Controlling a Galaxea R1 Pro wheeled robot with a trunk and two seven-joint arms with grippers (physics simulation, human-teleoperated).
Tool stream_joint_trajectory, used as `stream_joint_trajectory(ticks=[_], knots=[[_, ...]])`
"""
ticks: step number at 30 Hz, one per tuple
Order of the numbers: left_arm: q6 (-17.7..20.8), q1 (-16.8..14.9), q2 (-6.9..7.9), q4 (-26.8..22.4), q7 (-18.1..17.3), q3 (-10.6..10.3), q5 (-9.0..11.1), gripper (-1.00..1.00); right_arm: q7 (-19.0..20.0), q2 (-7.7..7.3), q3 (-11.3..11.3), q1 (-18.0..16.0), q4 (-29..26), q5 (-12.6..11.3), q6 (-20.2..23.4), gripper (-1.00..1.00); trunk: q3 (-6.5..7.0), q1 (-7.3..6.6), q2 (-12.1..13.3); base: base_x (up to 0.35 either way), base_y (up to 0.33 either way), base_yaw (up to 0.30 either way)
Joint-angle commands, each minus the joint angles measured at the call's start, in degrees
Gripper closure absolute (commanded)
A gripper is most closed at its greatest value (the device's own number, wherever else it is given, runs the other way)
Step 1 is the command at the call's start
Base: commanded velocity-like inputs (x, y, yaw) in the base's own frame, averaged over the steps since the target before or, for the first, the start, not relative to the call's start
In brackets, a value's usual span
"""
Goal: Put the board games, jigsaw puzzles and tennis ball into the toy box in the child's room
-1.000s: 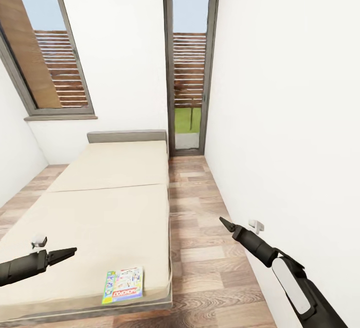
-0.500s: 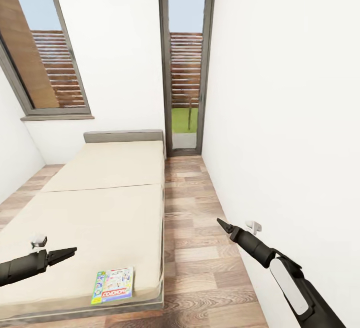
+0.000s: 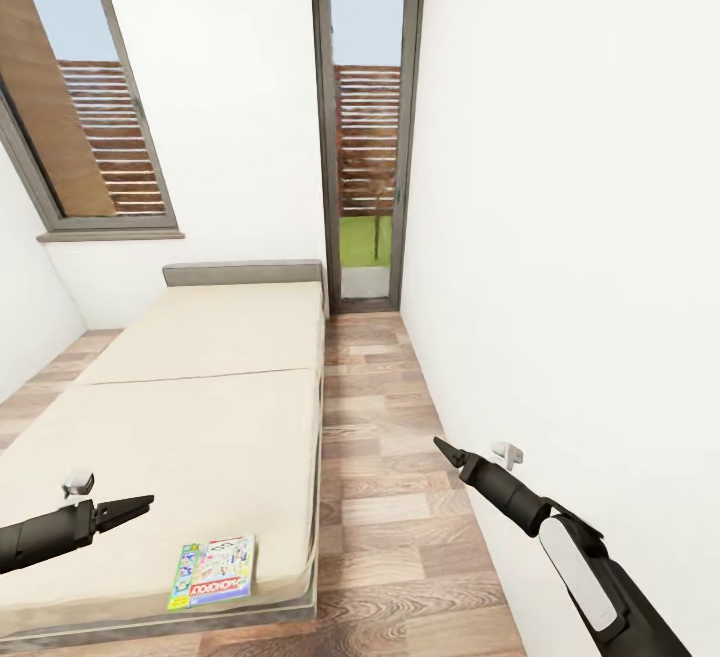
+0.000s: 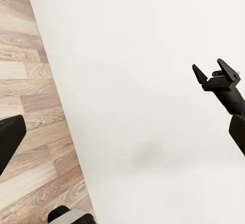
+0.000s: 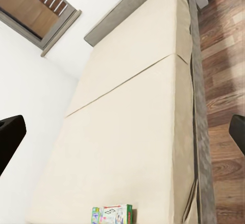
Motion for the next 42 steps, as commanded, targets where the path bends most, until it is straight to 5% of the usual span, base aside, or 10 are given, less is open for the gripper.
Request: stream_joint_trajectory(ticks=[1,24,32,42], knots=[[0.6,-0.1,-0.02,0.0,-0.3,0.1,-0.2,-1.00,0.0,-0.04,0.1,0.0,0.0,-0.6,0.3,-1.00,-0.13,0.04,-0.1,0.000,-0.009,0.000],[0.9,-0.1,-0.04,0.0,-0.3,0.2,-0.1,-1.00,-0.1,0.00,2.0,0.0,0.0,-0.5,0.3,-1.00,-0.13,0.04,-0.1,0.000,0.043,0.000],[4.7,-0.1,-0.04,0.2,-0.1,0.2,-0.4,-1.00,-0.9,0.08,4.5,0.0,0.0,-0.5,0.2,-1.00,-1.56,1.79,-3.3,0.000,0.000,0.000],[7.8,-0.1,-0.22,0.6,9.3,0.1,-0.6,-1.00,-1.1,0.08,4.8,0.0,-0.1,0.4,0.2,-1.00,-2.86,3.99,-7.3,0.000,0.000,0.151]])
